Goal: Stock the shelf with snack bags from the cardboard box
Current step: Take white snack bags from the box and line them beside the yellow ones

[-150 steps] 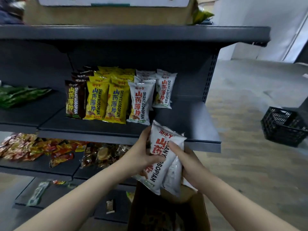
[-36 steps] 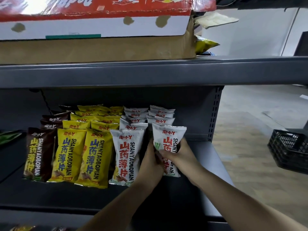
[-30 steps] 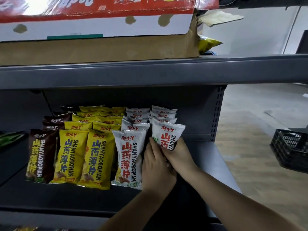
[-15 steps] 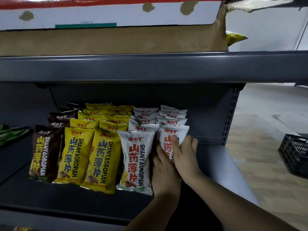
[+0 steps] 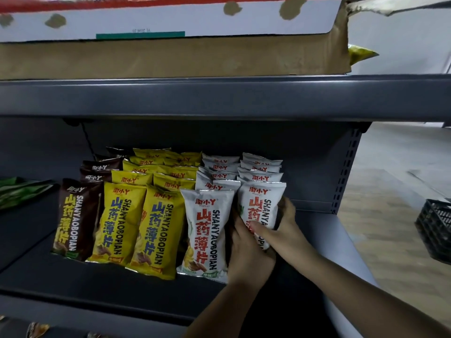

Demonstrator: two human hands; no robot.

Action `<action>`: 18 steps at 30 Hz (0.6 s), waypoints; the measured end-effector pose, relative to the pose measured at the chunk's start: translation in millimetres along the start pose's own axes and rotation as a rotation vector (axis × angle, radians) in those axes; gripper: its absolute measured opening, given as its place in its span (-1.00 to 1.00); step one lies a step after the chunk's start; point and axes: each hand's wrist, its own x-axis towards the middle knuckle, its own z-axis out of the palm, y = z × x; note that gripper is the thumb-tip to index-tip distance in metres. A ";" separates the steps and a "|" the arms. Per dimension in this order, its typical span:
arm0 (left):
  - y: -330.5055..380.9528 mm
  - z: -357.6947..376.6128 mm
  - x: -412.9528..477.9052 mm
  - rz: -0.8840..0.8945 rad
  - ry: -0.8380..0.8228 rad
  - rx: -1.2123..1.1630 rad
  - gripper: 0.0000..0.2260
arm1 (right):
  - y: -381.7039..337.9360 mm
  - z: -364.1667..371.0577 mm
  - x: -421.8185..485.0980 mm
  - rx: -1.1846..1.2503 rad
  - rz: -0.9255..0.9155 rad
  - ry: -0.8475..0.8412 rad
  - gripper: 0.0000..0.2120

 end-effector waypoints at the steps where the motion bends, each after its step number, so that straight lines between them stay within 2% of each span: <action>1: -1.4 0.5 0.5 0.001 -0.007 -0.028 -0.05 | 3.6 -2.1 -1.8 -0.012 0.005 -0.027 -0.45; 3: -3.7 1.2 1.7 -0.009 -0.010 -0.064 -0.05 | 8.5 -3.6 -1.4 -0.071 -0.005 -0.039 -0.59; 5: -4.6 1.6 2.1 -0.015 0.010 -0.089 -0.08 | 11.7 -3.4 0.3 -0.102 -0.012 -0.026 -0.63; 9: -3.5 1.3 1.6 -0.003 0.051 -0.138 -0.16 | 20.2 3.9 -0.4 -0.181 -0.045 0.053 -0.44; 13: -1.2 -2.8 0.5 0.009 0.083 -0.140 -0.23 | 20.6 11.9 -5.1 -0.183 -0.093 0.137 -0.57; 16: 3.8 -4.0 -7.6 0.025 0.114 0.003 -0.23 | 15.7 15.2 -7.3 -0.171 -0.134 0.156 -0.68; 18: 9.4 -7.1 -21.9 0.118 0.117 0.057 -0.27 | 15.2 15.9 -7.0 -0.157 -0.105 0.178 -0.78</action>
